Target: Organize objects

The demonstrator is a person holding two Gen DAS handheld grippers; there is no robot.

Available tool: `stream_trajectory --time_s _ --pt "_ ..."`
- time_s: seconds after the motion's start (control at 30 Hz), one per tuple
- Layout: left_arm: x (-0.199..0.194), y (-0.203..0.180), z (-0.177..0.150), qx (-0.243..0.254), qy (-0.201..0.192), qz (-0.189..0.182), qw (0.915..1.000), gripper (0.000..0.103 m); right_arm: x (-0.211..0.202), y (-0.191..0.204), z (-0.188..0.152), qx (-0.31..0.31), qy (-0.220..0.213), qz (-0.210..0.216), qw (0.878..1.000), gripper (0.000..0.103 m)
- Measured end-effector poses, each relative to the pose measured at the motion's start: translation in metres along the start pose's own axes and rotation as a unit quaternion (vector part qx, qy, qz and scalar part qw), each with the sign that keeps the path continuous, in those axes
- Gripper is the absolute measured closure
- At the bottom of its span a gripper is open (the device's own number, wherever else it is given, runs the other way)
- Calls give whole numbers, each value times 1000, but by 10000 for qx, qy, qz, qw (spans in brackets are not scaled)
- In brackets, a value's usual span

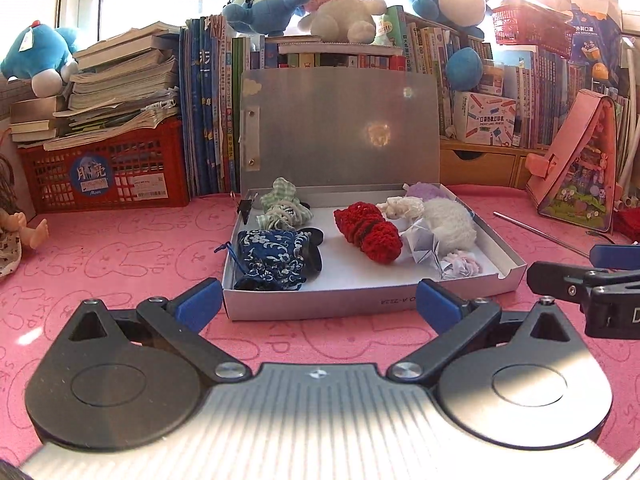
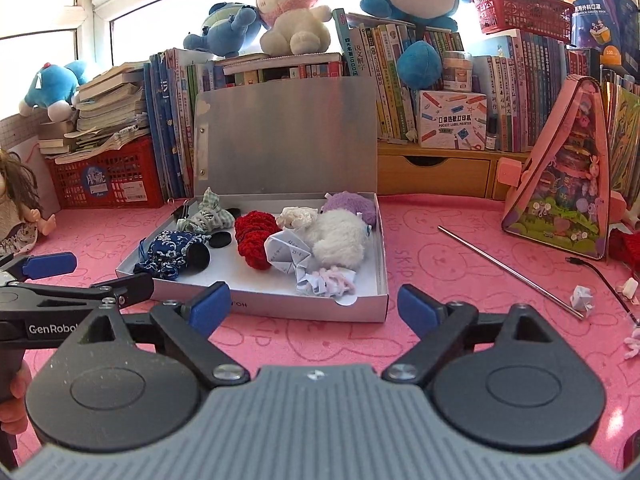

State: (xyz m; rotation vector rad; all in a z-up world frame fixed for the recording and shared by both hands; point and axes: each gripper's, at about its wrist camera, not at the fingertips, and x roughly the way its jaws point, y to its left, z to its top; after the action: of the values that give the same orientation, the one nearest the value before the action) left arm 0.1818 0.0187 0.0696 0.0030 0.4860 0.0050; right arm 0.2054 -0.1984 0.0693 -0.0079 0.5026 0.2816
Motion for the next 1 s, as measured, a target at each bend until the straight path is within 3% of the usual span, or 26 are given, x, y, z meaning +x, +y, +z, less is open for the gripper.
stream_trajectory --time_s 1.0 --pt "-18 6 -68 -47 634 147 9979 0 -10 19 -70 -81 469 23 9989 7"
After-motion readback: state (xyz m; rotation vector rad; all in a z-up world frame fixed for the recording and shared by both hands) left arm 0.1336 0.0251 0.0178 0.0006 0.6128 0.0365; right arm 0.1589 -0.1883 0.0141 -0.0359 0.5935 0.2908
